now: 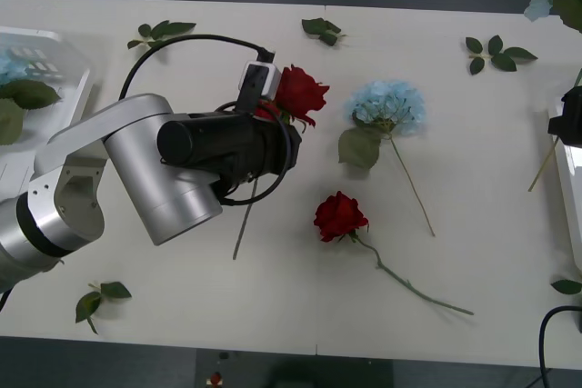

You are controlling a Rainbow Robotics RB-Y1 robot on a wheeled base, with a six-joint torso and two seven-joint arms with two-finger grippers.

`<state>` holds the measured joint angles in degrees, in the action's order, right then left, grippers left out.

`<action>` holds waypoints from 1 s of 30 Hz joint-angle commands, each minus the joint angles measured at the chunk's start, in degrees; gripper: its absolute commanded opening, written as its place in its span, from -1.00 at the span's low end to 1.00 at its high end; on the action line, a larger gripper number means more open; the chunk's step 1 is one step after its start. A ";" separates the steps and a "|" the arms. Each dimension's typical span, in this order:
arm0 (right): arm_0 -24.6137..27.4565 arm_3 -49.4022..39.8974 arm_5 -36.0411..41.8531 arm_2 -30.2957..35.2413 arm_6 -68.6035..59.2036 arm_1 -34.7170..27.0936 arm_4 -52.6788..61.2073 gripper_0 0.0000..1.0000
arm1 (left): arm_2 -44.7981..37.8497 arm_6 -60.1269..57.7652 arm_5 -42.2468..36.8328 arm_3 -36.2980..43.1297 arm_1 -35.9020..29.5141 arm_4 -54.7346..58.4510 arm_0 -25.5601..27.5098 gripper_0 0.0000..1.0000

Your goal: Put the red flowers into the right box and the blue flowers into the left box

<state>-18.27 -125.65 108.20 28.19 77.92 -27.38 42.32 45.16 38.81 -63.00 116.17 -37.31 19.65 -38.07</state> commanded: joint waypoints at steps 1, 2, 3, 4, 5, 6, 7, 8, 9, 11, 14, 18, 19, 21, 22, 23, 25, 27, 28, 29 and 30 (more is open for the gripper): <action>1.40 -1.00 0.17 -0.77 -0.66 -1.18 -1.19 0.25 | -1.74 -7.08 1.04 1.60 3.82 -1.81 -4.47 -1.00; 1.57 -1.00 0.08 -0.77 -0.66 -1.18 -1.36 0.86 | -2.18 -9.01 1.04 1.60 4.70 -2.43 -5.00 -1.00; 1.66 -1.00 0.08 -0.77 -0.75 -1.18 -1.45 1.00 | -2.36 -10.07 1.04 1.60 5.14 -2.69 -5.35 -1.00; 1.84 -1.00 0.08 -1.03 -0.84 -1.18 -1.63 1.00 | -2.89 -11.92 1.04 1.60 5.93 -3.31 -5.96 -1.00; 2.01 -1.00 0.08 -1.21 -0.84 -1.18 -1.80 1.00 | -3.06 -13.32 1.04 1.60 6.55 -3.75 -6.49 -1.00; 2.10 -0.91 0.08 -1.47 -0.84 -1.36 -1.98 1.00 | -3.41 -14.82 1.04 1.60 7.25 -4.27 -7.02 -1.00; 2.10 -1.00 0.08 -1.56 -0.84 -1.44 -2.07 1.00 | -3.59 -15.61 1.04 1.60 7.60 -4.63 -7.28 -1.00; 2.10 -1.00 0.08 -1.82 -0.75 -1.71 -2.07 1.00 | -3.76 -17.36 1.04 1.60 8.31 -5.42 -7.90 -1.00; 2.10 -1.00 -0.01 -2.17 -0.66 -1.88 -1.98 1.00 | -3.94 -18.95 1.04 1.60 9.10 -6.47 -8.51 -1.00; 2.10 -1.00 -0.27 -2.53 -0.40 -2.15 -1.71 1.00 | -4.29 -21.50 1.04 1.60 10.06 -7.88 -9.30 -1.00; 2.10 -1.00 -1.06 -2.79 0.22 -2.06 -1.01 1.00 | -5.08 -24.66 1.04 1.60 11.56 -9.64 -10.62 -1.00; 1.66 -1.52 -2.47 -2.96 1.54 -2.06 1.98 1.00 | -5.70 -28.35 1.04 1.51 13.40 -11.74 -12.29 -1.00; 1.48 -1.52 -2.65 -2.88 1.89 -2.06 3.12 1.00 | -5.70 -29.32 1.04 1.43 13.75 -12.01 -12.82 -1.00; 0.96 -1.52 -3.00 -2.88 2.41 -1.97 5.49 1.00 | -5.79 -30.90 1.13 1.34 14.55 -12.89 -13.70 -1.00; 0.52 -1.52 -3.26 -2.88 2.77 -1.97 6.99 1.00 | -5.70 -32.22 1.04 1.25 15.07 -13.50 -14.23 -1.00; 0.17 -1.52 -3.44 -2.88 3.03 -1.97 8.75 1.00 | -5.79 -33.45 1.04 1.25 15.60 -14.21 -14.66 -1.00; -0.63 -1.52 -3.96 -2.70 3.47 -1.80 11.73 1.00 | -5.70 -35.38 1.04 1.25 16.39 -15.44 -15.19 -1.00; -1.07 -1.52 -4.40 -2.61 3.82 -1.80 13.93 1.00 | -5.70 -36.61 1.04 1.25 16.83 -16.40 -15.46 -1.00; -1.68 -1.52 -4.84 -2.53 4.26 -1.80 15.60 1.00 | -5.70 -37.58 1.04 1.25 17.27 -17.11 -15.72 -1.00; -2.30 -1.52 -5.11 -2.53 5.49 -1.80 17.18 1.00 | -5.70 -38.46 1.04 1.25 17.89 -17.72 -15.90 -1.00; -2.65 -1.52 -5.37 -2.44 6.72 -1.80 18.06 1.00 | -5.70 -39.07 1.04 1.25 17.97 -18.34 -15.90 -1.00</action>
<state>-18.71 -125.54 103.50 24.88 78.28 -27.51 58.05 41.08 1.59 -62.45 116.16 -20.38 2.92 -51.80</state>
